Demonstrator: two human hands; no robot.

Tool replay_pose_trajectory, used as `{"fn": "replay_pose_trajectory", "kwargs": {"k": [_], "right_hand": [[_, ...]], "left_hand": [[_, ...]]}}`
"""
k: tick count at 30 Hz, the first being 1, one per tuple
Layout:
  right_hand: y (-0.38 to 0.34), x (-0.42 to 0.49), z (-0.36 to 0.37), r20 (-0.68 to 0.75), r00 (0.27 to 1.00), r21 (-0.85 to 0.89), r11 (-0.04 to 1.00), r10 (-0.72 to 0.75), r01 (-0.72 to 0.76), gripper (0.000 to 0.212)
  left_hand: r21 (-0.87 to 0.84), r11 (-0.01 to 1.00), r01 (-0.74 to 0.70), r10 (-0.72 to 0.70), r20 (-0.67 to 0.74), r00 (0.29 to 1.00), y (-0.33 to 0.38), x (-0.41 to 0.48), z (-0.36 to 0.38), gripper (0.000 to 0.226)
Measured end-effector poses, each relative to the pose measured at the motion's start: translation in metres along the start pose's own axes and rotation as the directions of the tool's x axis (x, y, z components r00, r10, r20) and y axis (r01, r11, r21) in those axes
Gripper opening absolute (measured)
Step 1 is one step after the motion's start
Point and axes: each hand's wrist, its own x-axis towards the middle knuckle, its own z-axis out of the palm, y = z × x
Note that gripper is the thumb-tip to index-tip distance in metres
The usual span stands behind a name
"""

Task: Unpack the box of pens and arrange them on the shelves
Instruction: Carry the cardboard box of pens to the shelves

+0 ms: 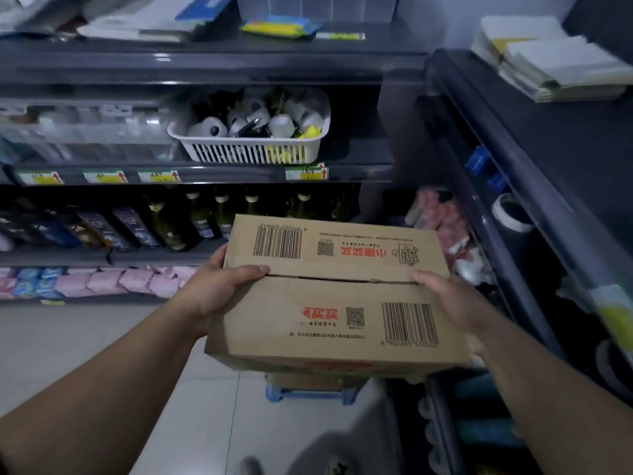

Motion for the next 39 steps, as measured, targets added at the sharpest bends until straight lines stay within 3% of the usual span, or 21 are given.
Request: {"fn": "replay_pose_trajectory", "kwargs": {"k": [8,12,19,22,25,28,30,35,39], "right_hand": [[0.008,0.081,0.013,-0.041,0.999,0.047,0.998,0.033,-0.031,0.033],[0.014,0.101,0.025,-0.031,0.998,0.108,0.993,0.052,-0.049,0.029],[0.014,0.113,0.031,-0.096,0.995,0.035,0.999,0.011,-0.007,0.019],[0.016,0.109,0.033,-0.129,0.991,0.002,1.000,-0.025,0.026,0.023],[0.011,0.103,0.035,-0.206,0.975,-0.108,0.992,-0.088,0.066,0.020],[0.008,0.092,0.037,-0.246,0.959,-0.194,0.976,-0.143,0.096,0.033],[0.007,0.084,0.037,-0.256,0.957,-0.213,0.974,-0.136,0.081,0.038],[0.000,0.064,0.037,-0.311,0.939,-0.311,0.949,-0.146,0.044,0.034],[-0.016,0.037,0.039,-0.373,0.905,-0.389,0.920,-0.206,0.049,0.023]], "left_hand": [[0.004,1.000,0.023,-0.023,-0.022,0.999,-0.016,0.069,0.002,0.083],[0.017,0.998,0.066,-0.065,-0.024,0.998,-0.032,0.090,-0.005,0.071],[0.047,0.997,0.069,-0.066,-0.059,0.996,-0.032,0.109,-0.008,0.063],[0.094,0.994,0.049,-0.039,-0.104,0.994,-0.026,0.103,0.000,0.049],[0.223,0.974,0.028,0.010,-0.168,0.986,-0.019,0.098,0.004,0.064],[0.355,0.935,0.027,0.054,-0.217,0.975,-0.012,0.089,0.003,0.088],[0.391,0.919,0.046,0.049,-0.229,0.972,-0.006,0.083,0.003,0.092],[0.466,0.884,0.039,0.046,-0.170,0.984,0.011,0.062,0.010,0.063],[0.576,0.817,0.005,0.102,-0.153,0.983,0.027,0.038,0.013,0.052]]}}
